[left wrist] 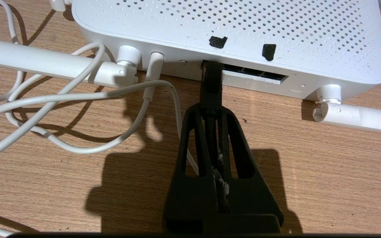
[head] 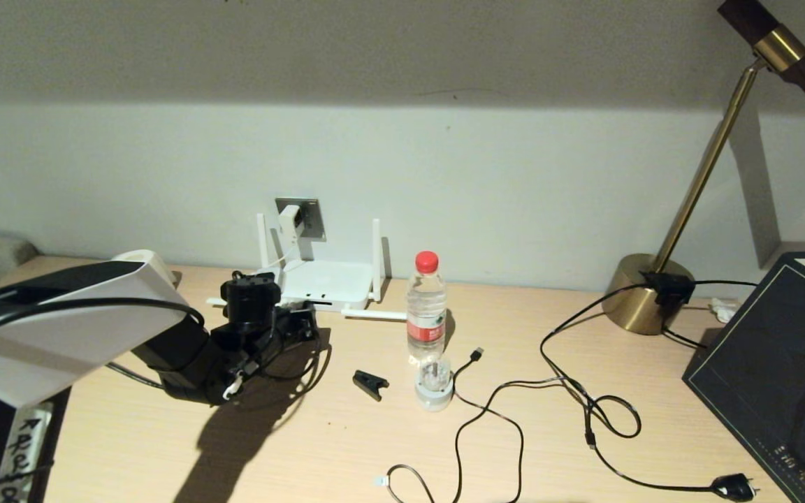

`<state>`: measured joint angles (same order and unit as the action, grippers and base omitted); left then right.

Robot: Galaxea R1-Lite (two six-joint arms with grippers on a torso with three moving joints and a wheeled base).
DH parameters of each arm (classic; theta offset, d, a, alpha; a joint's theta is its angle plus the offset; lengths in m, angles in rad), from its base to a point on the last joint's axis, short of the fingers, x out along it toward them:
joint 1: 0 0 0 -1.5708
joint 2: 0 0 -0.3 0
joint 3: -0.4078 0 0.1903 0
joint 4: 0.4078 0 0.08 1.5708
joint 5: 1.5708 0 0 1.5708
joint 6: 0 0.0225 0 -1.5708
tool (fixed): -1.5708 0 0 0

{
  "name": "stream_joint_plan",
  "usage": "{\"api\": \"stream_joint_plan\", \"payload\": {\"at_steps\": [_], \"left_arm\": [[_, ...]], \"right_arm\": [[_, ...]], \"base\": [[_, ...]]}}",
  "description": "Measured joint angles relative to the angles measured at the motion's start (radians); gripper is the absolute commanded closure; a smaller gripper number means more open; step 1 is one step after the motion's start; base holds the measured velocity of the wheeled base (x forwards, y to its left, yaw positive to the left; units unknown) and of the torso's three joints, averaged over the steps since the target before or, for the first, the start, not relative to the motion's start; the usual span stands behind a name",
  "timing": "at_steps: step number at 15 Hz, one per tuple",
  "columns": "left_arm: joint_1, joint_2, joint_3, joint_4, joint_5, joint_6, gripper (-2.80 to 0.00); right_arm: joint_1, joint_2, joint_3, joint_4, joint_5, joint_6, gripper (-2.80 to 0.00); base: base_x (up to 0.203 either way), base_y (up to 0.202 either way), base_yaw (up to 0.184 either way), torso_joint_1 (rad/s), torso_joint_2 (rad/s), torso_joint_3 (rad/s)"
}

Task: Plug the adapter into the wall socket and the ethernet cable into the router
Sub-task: Plug cable into router interface

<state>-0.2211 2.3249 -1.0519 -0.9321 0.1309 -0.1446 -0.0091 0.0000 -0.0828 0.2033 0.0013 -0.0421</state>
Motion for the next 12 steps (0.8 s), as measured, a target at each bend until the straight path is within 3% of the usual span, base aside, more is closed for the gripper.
{"api": "stream_joint_plan", "payload": {"at_steps": [12], "left_arm": [[0.007, 0.017, -0.032, 0.007, -0.001, 0.002, 0.00]], "right_arm": [[0.000, 0.000, 0.000, 0.000, 0.000, 0.000, 0.00]], "base": [[0.000, 0.000, 0.000, 0.000, 0.00, 0.000]]}}
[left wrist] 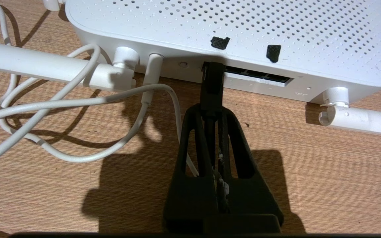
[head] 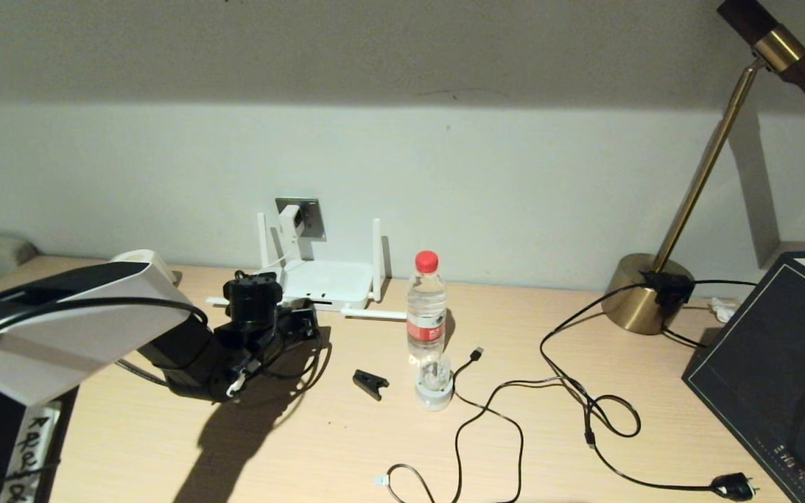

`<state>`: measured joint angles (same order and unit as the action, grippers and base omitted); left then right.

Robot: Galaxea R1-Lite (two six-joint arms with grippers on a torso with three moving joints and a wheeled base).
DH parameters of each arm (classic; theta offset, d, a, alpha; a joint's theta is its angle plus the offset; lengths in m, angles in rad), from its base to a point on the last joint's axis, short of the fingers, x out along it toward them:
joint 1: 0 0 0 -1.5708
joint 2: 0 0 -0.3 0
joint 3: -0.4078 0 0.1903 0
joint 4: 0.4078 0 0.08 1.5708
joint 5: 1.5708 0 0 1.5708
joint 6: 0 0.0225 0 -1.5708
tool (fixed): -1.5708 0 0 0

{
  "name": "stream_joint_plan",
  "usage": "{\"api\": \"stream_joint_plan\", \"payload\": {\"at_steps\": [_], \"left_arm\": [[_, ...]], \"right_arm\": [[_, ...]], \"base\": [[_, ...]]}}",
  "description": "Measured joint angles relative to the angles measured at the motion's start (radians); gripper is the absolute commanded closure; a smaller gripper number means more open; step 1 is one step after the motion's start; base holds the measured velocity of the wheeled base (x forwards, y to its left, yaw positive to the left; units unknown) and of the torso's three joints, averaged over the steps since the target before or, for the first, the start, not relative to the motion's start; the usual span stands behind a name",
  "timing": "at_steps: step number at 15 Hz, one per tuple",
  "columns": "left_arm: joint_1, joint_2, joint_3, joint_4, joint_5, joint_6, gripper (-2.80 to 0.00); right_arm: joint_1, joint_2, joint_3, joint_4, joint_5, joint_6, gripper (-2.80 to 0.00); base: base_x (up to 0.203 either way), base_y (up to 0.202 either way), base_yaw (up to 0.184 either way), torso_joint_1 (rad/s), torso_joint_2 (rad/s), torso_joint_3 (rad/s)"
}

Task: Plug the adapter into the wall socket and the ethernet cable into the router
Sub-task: Plug cable into router interface

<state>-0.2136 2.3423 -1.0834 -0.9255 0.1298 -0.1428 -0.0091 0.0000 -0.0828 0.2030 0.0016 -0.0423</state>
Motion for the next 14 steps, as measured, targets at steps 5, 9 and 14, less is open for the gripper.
{"api": "stream_joint_plan", "payload": {"at_steps": [5, 9, 14], "left_arm": [[0.003, 0.000, -0.002, -0.002, 0.001, 0.000, 0.00], [0.003, 0.000, -0.007, 0.001, 0.001, 0.001, 0.00], [0.003, 0.001, -0.024, 0.010, 0.001, 0.001, 0.00]], "right_arm": [[0.000, 0.000, 0.000, 0.000, 0.000, 0.000, 0.00], [0.000, 0.000, 0.000, 0.000, 0.000, 0.000, 0.00], [0.000, 0.000, 0.000, 0.000, 0.000, 0.000, 0.00]], "base": [[0.000, 0.000, 0.000, 0.000, 0.00, 0.000], [0.000, 0.000, 0.000, 0.000, 0.00, 0.000], [0.000, 0.000, 0.000, 0.000, 0.00, 0.000]]}}
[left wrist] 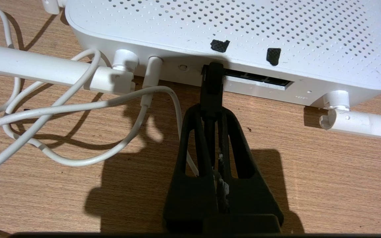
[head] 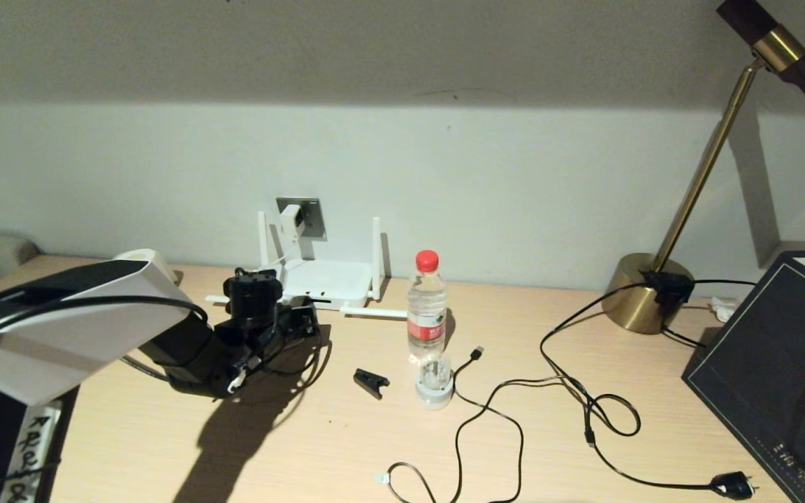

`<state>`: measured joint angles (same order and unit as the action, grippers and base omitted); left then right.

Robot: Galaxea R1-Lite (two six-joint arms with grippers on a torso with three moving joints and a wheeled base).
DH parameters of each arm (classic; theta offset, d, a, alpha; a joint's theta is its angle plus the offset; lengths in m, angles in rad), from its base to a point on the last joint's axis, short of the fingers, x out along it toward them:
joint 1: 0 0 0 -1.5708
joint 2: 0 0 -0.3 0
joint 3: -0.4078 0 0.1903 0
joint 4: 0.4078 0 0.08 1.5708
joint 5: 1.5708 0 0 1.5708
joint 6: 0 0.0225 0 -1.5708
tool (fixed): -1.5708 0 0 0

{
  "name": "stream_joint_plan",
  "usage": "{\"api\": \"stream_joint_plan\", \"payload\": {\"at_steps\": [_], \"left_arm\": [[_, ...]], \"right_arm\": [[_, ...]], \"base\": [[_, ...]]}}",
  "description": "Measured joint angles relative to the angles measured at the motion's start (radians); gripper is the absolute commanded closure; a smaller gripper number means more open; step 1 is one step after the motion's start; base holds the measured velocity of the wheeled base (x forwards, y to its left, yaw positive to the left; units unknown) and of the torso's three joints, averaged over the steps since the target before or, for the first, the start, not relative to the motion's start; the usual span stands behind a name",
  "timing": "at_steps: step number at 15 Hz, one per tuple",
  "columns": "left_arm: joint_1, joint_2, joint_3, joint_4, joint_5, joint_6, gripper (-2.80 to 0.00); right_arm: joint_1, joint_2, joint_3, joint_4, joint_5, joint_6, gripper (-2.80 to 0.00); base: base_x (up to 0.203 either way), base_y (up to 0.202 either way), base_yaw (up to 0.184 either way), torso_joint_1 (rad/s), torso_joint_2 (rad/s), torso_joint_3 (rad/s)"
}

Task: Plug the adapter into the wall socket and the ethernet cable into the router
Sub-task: Plug cable into router interface

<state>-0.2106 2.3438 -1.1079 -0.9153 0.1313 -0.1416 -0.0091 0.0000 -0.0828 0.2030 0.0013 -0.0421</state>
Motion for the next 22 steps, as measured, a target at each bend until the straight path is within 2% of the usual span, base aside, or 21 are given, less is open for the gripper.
{"api": "stream_joint_plan", "payload": {"at_steps": [22], "left_arm": [[0.018, 0.047, -0.054, 0.000, -0.005, 0.014, 0.00]], "right_arm": [[0.000, 0.000, 0.000, 0.000, 0.000, 0.000, 0.00]], "base": [[0.000, 0.000, 0.000, 0.000, 0.00, 0.000]]}}
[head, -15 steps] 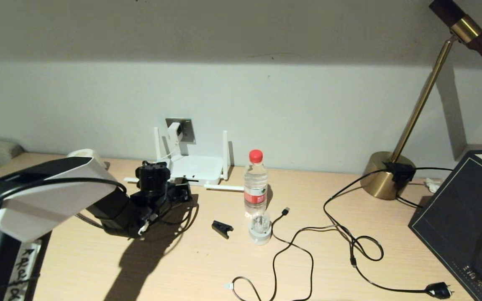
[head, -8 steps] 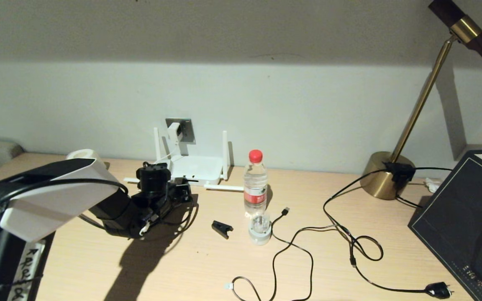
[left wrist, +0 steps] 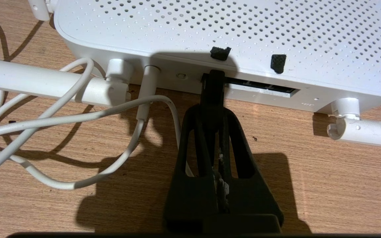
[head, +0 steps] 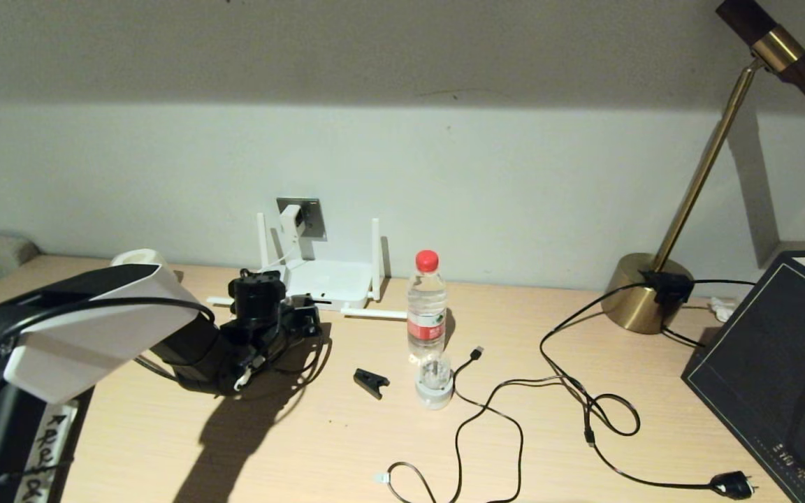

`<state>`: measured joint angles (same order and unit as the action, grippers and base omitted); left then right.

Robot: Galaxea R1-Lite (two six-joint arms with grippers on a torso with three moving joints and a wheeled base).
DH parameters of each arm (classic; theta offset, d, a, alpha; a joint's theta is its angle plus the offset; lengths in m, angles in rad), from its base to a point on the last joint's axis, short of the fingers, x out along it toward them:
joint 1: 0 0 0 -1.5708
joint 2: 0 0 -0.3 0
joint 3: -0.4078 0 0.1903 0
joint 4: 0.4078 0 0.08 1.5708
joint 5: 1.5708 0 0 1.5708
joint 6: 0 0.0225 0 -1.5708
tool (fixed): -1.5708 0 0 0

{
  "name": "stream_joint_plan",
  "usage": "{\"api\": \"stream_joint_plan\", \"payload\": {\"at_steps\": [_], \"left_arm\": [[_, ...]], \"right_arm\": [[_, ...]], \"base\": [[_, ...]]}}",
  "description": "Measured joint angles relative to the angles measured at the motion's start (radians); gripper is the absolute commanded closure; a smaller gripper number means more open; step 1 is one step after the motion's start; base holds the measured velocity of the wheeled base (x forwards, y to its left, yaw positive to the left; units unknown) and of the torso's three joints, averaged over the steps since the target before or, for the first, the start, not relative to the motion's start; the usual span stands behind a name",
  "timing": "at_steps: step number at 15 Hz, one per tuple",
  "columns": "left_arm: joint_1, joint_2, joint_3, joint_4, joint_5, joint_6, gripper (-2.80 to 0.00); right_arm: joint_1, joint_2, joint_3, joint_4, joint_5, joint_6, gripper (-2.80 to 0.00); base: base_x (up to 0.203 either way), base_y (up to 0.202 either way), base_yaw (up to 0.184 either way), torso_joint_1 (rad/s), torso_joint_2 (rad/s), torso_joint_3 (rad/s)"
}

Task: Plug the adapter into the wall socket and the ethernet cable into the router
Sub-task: Plug cable into router interface

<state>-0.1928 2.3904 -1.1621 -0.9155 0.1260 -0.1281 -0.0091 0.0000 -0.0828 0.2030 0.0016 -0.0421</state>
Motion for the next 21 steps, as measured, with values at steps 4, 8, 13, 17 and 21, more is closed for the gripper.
{"api": "stream_joint_plan", "payload": {"at_steps": [4, 8, 13, 17, 21], "left_arm": [[0.001, 0.003, -0.001, -0.004, 0.001, 0.000, 0.00], [0.001, 0.004, -0.002, -0.005, 0.001, 0.001, 0.00], [0.001, 0.004, 0.008, -0.016, 0.002, 0.001, -2.80], [0.001, 0.001, 0.016, -0.027, 0.007, -0.001, -2.80], [0.001, -0.007, 0.041, -0.028, 0.005, 0.000, -2.80]], "right_arm": [[0.000, 0.000, 0.000, 0.000, 0.000, 0.000, 0.00], [0.000, 0.000, 0.000, 0.000, 0.000, 0.000, 0.00], [0.000, 0.000, 0.000, 0.000, -0.001, 0.000, 0.00], [-0.001, 0.000, 0.000, 0.000, -0.001, 0.000, 0.00], [0.000, 0.000, 0.000, 0.000, 0.000, 0.000, 0.00]], "base": [[0.000, 0.000, 0.000, 0.000, 0.00, 0.000], [0.000, 0.000, 0.000, 0.000, 0.00, 0.000], [0.000, 0.000, 0.000, 0.000, 0.00, 0.000], [0.000, 0.000, 0.000, 0.000, 0.00, 0.000], [0.000, 0.000, 0.000, 0.000, 0.00, 0.000]]}}
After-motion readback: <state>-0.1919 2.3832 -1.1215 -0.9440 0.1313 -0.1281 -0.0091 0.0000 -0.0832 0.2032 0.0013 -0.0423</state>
